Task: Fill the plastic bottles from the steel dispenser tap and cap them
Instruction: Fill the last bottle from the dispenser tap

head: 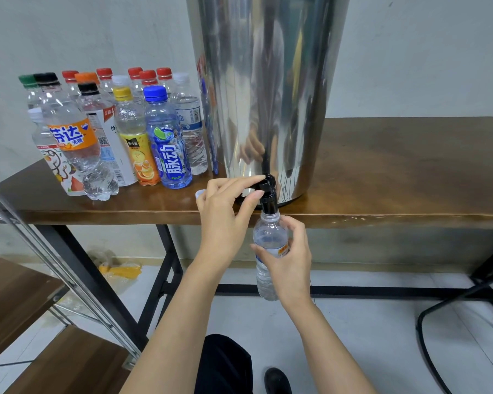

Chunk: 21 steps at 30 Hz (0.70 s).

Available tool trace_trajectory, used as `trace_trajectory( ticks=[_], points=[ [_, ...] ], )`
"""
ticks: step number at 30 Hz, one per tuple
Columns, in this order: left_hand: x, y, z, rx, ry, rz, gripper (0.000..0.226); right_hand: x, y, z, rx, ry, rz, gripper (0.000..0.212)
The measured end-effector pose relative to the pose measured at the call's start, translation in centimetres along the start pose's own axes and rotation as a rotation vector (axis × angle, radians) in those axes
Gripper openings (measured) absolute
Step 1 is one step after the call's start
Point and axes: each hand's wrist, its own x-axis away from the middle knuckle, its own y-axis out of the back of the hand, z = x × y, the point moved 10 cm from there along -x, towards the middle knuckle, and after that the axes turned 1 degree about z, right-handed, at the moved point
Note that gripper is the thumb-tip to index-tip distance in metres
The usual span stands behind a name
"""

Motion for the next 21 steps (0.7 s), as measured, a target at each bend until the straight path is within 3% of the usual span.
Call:
trace_trajectory(
  ticks=[6, 13, 21],
  points=[
    [0.14, 0.0, 0.33, 0.019, 0.02, -0.002, 0.036, 0.04, 0.02, 0.03, 0.007, -0.004, 0.002, 0.066],
    [0.36, 0.03, 0.54, 0.034, 0.023, -0.01, 0.011, 0.11, 0.03, 0.29, 0.006, 0.0, 0.004, 0.066],
    [0.68, -0.01, 0.25, 0.006, -0.02, -0.022, 0.005, 0.22, 0.0, 0.1, -0.003, -0.007, 0.007, 0.067]
  ],
)
